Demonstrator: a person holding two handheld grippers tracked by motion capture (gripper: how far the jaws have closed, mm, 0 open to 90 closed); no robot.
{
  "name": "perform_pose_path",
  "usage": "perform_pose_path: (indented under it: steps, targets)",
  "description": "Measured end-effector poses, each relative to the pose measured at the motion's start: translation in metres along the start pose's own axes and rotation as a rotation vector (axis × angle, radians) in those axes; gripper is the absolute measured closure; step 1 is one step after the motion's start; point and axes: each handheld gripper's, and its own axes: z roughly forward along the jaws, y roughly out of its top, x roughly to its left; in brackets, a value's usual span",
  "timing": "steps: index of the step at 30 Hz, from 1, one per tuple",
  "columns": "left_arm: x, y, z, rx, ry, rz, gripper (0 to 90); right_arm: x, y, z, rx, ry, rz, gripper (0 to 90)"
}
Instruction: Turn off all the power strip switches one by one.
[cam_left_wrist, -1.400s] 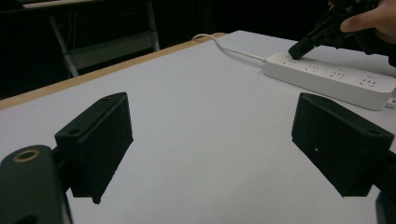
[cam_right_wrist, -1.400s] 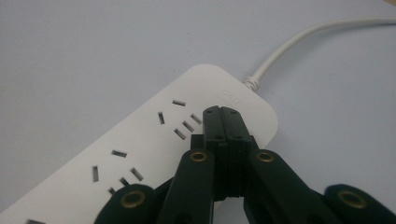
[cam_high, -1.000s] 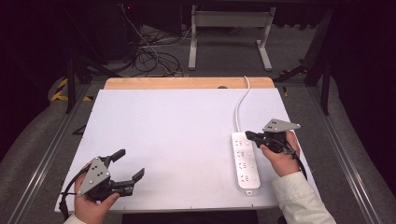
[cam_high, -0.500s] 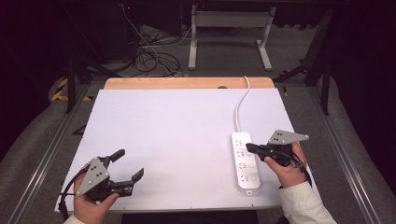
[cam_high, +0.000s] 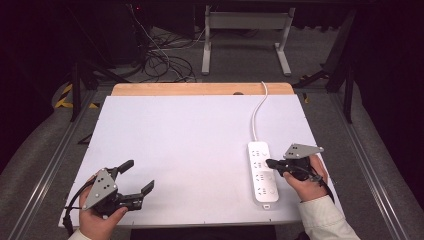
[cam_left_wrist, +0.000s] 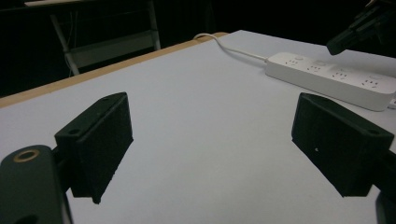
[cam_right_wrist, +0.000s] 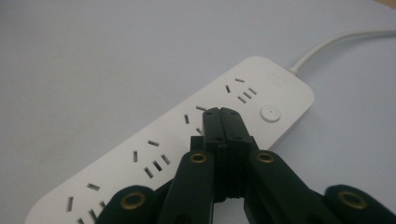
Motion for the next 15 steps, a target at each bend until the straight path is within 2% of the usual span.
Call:
perform_pose_path:
  steps: [9,15]
  targets:
    - [0.0,0.0,0.001,-0.003,0.001,-0.007,12.9,-0.005,-0.003,0.012,0.051,-0.017,0.005,90.0]
    - [0.0,0.0,0.001,-0.001,0.001,-0.007,12.9,-0.006,-0.004,0.016,0.061,-0.017,0.005,90.0]
